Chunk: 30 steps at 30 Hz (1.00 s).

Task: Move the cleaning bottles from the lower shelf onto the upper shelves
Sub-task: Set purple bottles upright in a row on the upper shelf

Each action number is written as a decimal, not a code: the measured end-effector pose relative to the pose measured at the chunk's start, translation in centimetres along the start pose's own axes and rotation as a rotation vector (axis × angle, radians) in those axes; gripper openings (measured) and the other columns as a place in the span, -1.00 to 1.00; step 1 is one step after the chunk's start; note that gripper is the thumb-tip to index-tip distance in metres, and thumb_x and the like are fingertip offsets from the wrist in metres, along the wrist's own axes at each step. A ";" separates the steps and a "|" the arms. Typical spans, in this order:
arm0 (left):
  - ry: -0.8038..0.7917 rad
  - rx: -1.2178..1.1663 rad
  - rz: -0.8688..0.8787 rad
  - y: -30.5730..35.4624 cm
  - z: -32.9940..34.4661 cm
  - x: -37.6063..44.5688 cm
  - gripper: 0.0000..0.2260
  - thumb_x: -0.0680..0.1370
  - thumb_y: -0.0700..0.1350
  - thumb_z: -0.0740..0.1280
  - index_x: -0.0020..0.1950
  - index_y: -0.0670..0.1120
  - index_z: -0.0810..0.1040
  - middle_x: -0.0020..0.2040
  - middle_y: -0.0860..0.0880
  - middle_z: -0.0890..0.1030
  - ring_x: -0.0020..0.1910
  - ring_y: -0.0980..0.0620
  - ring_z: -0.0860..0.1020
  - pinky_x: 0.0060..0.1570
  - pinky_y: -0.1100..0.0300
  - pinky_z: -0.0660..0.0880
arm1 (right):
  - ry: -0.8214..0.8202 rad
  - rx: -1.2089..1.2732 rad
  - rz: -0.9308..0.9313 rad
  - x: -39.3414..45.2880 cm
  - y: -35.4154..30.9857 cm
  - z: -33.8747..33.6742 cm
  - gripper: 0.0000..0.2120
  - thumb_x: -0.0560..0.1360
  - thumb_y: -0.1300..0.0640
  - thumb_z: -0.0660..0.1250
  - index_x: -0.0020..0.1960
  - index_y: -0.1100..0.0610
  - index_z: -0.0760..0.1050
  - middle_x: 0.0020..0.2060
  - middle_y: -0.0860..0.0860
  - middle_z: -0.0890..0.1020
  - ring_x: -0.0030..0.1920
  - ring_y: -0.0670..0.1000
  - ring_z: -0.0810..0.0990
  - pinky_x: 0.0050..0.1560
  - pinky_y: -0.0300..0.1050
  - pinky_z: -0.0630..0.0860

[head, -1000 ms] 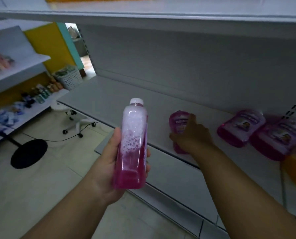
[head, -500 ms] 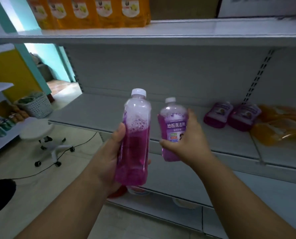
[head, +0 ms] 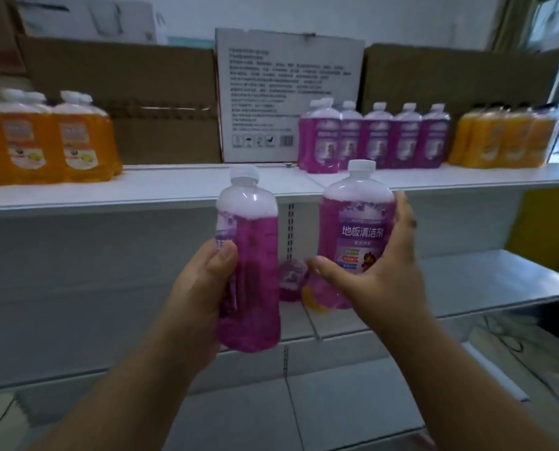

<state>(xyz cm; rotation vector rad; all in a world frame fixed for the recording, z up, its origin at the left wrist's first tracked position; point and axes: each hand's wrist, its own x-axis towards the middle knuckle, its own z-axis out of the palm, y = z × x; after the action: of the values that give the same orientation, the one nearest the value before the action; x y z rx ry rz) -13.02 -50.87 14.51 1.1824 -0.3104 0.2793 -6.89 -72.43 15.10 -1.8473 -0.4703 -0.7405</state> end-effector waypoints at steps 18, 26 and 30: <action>0.232 0.629 0.163 -3.7 23.3 21.2 -0.36 0.12 0.22 0.57 0.13 0.18 0.43 -0.07 0.11 0.70 -0.11 0.13 0.69 -0.10 0.02 0.67 | 0.001 0.119 -0.105 14.3 11.1 -20.4 0.19 0.00 -0.31 0.58 0.42 -0.48 -0.08 0.25 -0.37 0.31 0.18 -0.24 0.47 0.02 -0.20 0.52; 0.294 0.928 0.153 -4.9 21.4 31.9 -0.36 0.12 0.18 0.67 0.04 0.13 0.43 -0.07 0.09 0.66 -0.06 0.03 0.65 -0.06 -0.08 0.65 | 0.022 0.021 -0.200 25.1 13.4 -16.5 0.18 0.01 -0.29 0.56 0.44 -0.36 -0.08 0.20 -0.21 0.32 0.10 -0.20 0.48 -0.07 -0.39 0.48; 0.326 1.012 0.122 -5.7 20.3 35.6 -0.36 0.15 0.14 0.68 0.07 0.07 0.42 -0.03 0.06 0.65 -0.01 -0.02 0.64 0.00 -0.10 0.63 | -0.027 -0.019 -0.187 29.2 15.2 -14.3 0.16 0.03 -0.30 0.54 0.43 -0.35 -0.09 0.28 -0.11 0.36 0.20 -0.08 0.47 0.08 -0.17 0.53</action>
<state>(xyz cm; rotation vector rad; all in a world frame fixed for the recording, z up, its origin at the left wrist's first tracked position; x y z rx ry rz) 20.17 -70.03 30.15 2.0762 0.0792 0.7820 20.11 -91.95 28.41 -1.8494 -0.6628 -0.8483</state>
